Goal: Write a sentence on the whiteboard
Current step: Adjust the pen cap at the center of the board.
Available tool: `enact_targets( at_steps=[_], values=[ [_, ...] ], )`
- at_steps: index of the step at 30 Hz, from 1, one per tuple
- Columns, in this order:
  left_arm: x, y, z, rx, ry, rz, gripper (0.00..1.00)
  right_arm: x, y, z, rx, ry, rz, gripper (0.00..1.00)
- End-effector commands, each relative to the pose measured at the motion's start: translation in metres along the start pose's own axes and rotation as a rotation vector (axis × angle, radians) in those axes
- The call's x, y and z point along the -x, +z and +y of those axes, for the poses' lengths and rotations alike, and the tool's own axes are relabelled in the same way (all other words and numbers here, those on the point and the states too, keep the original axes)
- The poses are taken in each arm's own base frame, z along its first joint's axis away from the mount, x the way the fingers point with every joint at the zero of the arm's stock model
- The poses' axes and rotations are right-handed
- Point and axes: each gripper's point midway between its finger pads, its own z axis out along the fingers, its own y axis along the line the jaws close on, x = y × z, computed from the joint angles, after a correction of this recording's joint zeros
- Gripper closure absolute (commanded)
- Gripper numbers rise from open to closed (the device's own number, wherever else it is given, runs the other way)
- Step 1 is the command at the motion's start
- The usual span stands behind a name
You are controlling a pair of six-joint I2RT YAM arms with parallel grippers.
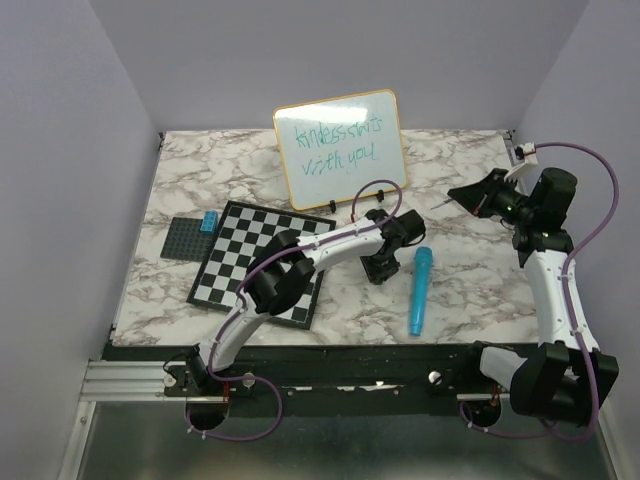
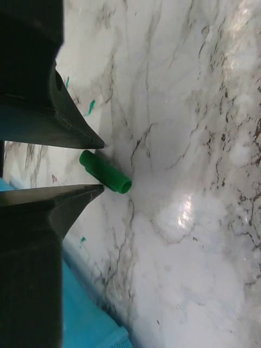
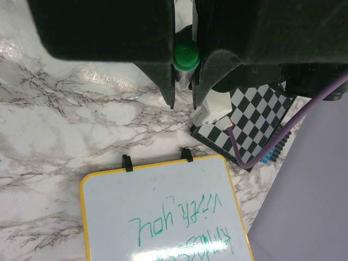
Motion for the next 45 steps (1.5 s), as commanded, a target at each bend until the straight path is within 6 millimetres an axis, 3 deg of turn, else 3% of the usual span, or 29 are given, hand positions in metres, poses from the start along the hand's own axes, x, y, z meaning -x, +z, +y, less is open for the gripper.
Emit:
enact_targets(
  at_steps=[1,8,10,14,18,25,31,35,42,45],
  values=[
    [0.010,0.019,0.036,0.071,0.224,-0.036,0.60,-0.004,-0.001,0.002,0.030,0.001,0.007,0.99],
    [0.029,0.035,0.066,0.111,0.520,-0.065,0.59,-0.004,0.000,0.003,0.043,-0.002,0.007,1.00],
    [0.033,0.039,0.064,0.059,0.635,-0.066,0.57,-0.005,-0.001,0.004,0.045,-0.003,0.007,0.99],
    [0.037,0.043,0.078,-0.018,0.763,-0.039,0.41,-0.006,0.000,0.004,0.052,-0.002,0.009,1.00],
    [0.032,0.038,0.075,-0.146,0.819,0.005,0.34,-0.008,0.001,0.004,0.059,0.002,0.013,1.00],
    [0.030,0.033,0.063,-0.293,1.023,-0.017,0.35,-0.013,0.002,0.007,0.103,-0.013,0.035,0.99],
    [0.031,0.014,0.067,-0.306,0.952,-0.038,0.36,-0.018,0.005,0.005,0.119,-0.020,0.053,0.99],
    [0.021,0.000,0.072,-0.328,0.760,-0.011,0.35,-0.020,0.006,0.003,0.125,-0.008,0.065,0.99],
    [0.005,0.001,0.067,-0.290,0.602,0.028,0.40,-0.021,0.007,0.003,0.126,-0.005,0.066,0.99],
    [0.010,0.004,0.067,-0.234,0.612,0.002,0.39,-0.020,0.007,0.003,0.125,-0.006,0.065,0.99]
  ],
)
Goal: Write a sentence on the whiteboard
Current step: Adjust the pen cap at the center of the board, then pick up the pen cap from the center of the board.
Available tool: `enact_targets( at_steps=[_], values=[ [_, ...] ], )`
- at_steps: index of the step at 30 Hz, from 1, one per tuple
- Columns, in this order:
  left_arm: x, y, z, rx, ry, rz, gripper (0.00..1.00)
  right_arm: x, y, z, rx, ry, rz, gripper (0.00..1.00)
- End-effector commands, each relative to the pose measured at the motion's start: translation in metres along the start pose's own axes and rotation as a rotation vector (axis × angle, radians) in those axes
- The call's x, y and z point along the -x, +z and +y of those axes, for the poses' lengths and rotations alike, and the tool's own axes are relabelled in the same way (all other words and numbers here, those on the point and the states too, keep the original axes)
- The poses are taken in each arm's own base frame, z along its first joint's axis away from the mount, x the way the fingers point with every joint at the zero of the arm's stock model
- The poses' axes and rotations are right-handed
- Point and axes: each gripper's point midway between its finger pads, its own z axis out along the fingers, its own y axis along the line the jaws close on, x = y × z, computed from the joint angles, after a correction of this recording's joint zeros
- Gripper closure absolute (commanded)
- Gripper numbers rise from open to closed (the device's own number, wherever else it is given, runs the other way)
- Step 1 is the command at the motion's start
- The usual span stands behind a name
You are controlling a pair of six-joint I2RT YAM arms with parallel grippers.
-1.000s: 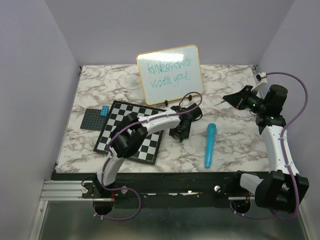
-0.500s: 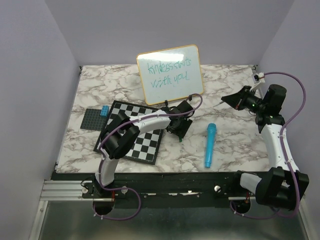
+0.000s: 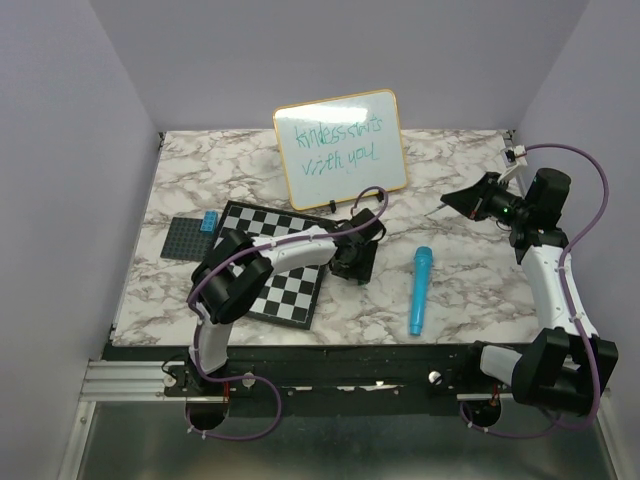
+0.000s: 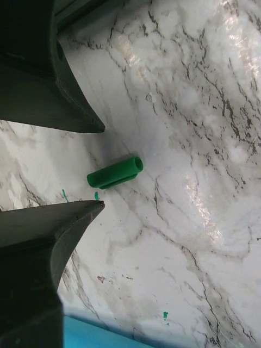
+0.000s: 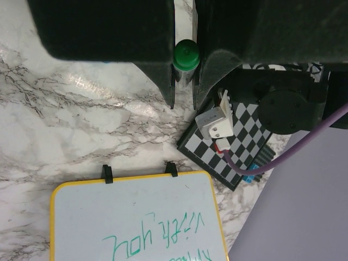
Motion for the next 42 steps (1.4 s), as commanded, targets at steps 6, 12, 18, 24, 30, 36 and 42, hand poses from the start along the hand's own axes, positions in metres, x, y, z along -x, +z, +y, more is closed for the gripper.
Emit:
enact_targets(
  at_steps=[6,12,18,24,30,36,42],
  values=[
    [-0.021,0.014,0.005,0.164,0.001,0.089,0.40,-0.003,0.001,-0.001,0.020,-0.012,0.006,0.99],
    [-0.027,0.020,0.026,0.282,0.034,0.107,0.45,-0.003,0.001,-0.001,0.021,-0.011,0.008,1.00],
    [-0.037,0.021,0.052,0.399,0.079,0.141,0.48,-0.003,0.001,-0.001,0.023,-0.011,0.008,0.99],
    [-0.038,0.015,0.061,0.428,0.115,0.140,0.50,-0.004,0.001,-0.002,0.022,-0.007,0.011,0.99],
    [-0.032,0.019,0.057,0.385,0.199,0.159,0.57,-0.004,0.001,-0.002,0.022,-0.007,0.010,1.00],
    [-0.032,0.028,0.052,0.324,0.305,0.192,0.58,-0.003,0.001,-0.002,0.021,-0.009,0.008,0.99],
    [-0.041,0.035,0.050,0.275,0.373,0.243,0.63,-0.004,0.001,-0.002,0.022,-0.008,0.010,1.00]
  ],
)
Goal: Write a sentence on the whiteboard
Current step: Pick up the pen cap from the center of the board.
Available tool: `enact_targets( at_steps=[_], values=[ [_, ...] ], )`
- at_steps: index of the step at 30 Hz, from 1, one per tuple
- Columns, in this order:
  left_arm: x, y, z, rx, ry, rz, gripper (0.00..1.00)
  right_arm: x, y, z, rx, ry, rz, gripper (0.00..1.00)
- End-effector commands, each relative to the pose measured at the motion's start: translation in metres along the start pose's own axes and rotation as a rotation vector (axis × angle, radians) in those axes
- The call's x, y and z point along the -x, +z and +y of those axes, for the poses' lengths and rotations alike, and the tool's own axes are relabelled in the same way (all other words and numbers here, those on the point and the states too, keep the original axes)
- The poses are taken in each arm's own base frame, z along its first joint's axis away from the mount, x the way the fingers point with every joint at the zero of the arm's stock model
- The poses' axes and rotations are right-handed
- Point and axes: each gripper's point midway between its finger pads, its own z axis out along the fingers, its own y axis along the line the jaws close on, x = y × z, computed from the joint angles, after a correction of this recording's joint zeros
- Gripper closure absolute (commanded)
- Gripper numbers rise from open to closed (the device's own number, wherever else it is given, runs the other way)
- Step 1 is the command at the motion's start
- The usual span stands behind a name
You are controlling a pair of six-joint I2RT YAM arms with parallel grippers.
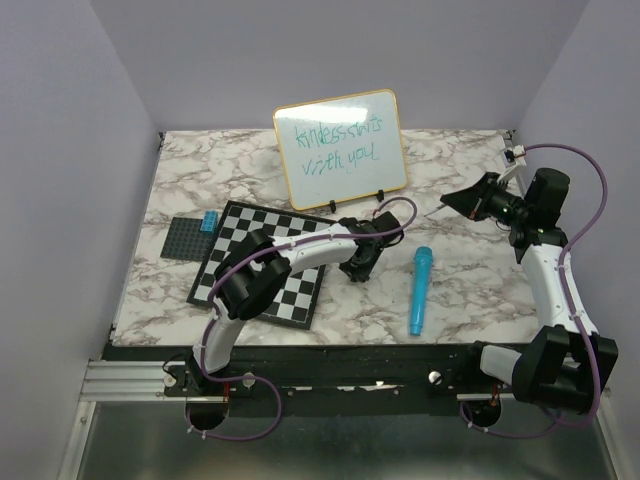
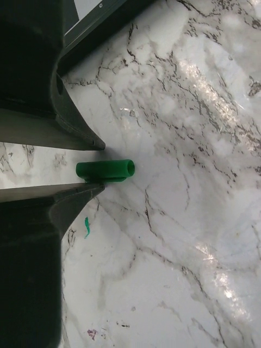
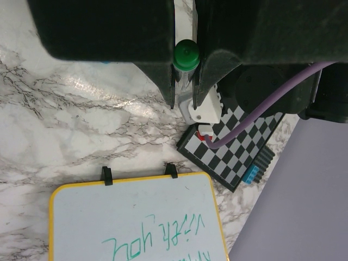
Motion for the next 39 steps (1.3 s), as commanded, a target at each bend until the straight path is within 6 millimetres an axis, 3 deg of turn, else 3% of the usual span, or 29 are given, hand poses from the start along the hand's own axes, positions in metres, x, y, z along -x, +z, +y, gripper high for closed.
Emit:
enact_targets(
  at_steps=[1,4,8,13,14,16,17,18,20,21,23,27,39],
  values=[
    [-0.050,0.036,0.015,0.025,0.128,0.182,0.64,-0.002,0.000,0.000,0.018,-0.016,0.003,0.99],
    [-0.049,0.039,0.012,0.003,0.151,0.177,0.70,-0.003,0.000,-0.001,0.015,-0.014,0.005,1.00],
    [-0.051,0.043,0.006,-0.042,0.172,0.166,0.86,-0.004,0.001,-0.004,0.011,-0.007,0.008,1.00],
    [-0.065,0.050,0.013,-0.040,0.199,0.158,0.94,-0.009,0.003,-0.010,0.000,0.020,0.020,1.00],
    [-0.060,0.050,0.013,-0.043,0.199,0.124,0.94,-0.013,0.005,-0.013,-0.005,0.039,0.027,0.99],
    [-0.068,0.052,0.016,-0.041,0.192,0.118,0.95,-0.019,0.008,-0.019,-0.018,0.070,0.037,1.00],
    [-0.059,0.050,0.012,-0.056,0.180,0.071,0.96,-0.023,0.009,-0.021,-0.018,0.102,0.045,1.00],
    [-0.067,0.053,0.014,-0.055,0.178,0.073,0.96,-0.028,0.012,-0.026,-0.020,0.129,0.056,1.00],
    [-0.058,0.051,0.009,-0.070,0.161,0.003,0.97,-0.033,0.014,-0.029,-0.021,0.168,0.069,1.00],
    [-0.064,0.053,0.011,-0.066,0.158,0.002,0.97,-0.037,0.016,-0.032,-0.024,0.189,0.079,0.99],
    [-0.060,0.053,0.007,-0.076,0.151,-0.041,0.97,-0.042,0.019,-0.033,-0.022,0.208,0.091,1.00],
    [-0.071,0.059,0.007,-0.062,0.174,-0.063,0.97,-0.054,0.030,-0.034,-0.025,0.233,0.132,0.99],
    [-0.082,0.059,0.013,-0.064,0.238,-0.123,0.98,-0.112,0.080,-0.026,-0.059,0.248,0.347,0.99]
  ],
)
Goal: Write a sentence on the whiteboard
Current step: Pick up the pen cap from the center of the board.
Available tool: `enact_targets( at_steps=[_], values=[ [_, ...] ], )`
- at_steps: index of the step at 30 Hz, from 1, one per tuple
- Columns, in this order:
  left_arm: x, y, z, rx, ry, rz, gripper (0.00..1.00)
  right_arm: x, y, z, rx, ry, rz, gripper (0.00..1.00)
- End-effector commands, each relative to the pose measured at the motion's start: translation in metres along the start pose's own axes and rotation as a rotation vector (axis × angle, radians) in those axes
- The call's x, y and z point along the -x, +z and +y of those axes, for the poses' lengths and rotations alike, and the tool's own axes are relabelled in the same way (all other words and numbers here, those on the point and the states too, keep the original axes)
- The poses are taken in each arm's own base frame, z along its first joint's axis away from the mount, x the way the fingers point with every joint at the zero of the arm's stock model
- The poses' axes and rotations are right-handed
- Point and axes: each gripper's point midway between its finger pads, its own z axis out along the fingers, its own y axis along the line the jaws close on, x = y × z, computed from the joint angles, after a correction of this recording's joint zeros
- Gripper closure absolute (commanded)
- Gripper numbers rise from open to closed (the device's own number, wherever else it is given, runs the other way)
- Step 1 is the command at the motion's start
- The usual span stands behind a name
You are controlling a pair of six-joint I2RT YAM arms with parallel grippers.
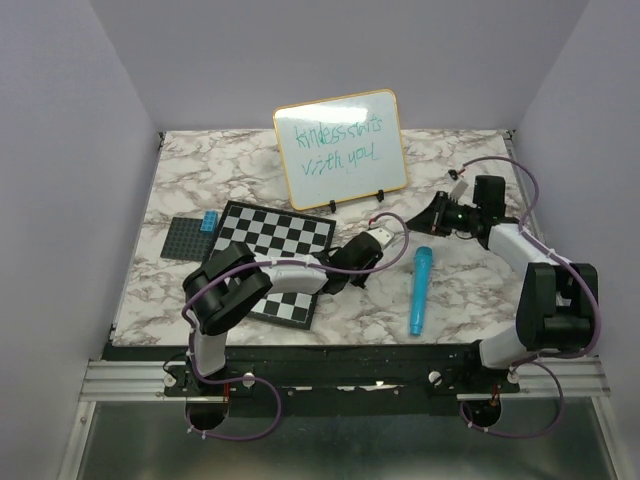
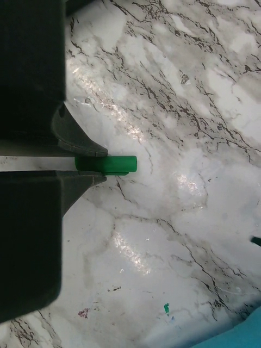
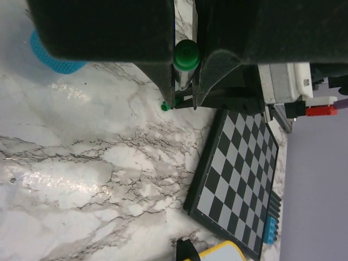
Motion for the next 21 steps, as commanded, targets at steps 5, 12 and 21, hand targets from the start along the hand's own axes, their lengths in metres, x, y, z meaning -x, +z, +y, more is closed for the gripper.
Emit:
enact_targets(
  at_steps=[5,12,21],
  values=[
    [-0.124,-0.003,0.010,-0.020,0.092,0.398,0.97,-0.014,0.038,-0.007,-0.106,0.006,0.098,0.99],
    [-0.125,-0.012,0.003,-0.069,0.077,0.516,0.91,-0.018,0.046,-0.018,-0.146,0.010,0.129,1.00],
    [-0.106,-0.017,0.016,-0.038,0.052,0.573,0.70,-0.010,0.044,-0.018,-0.163,-0.011,0.112,0.99]
  ],
)
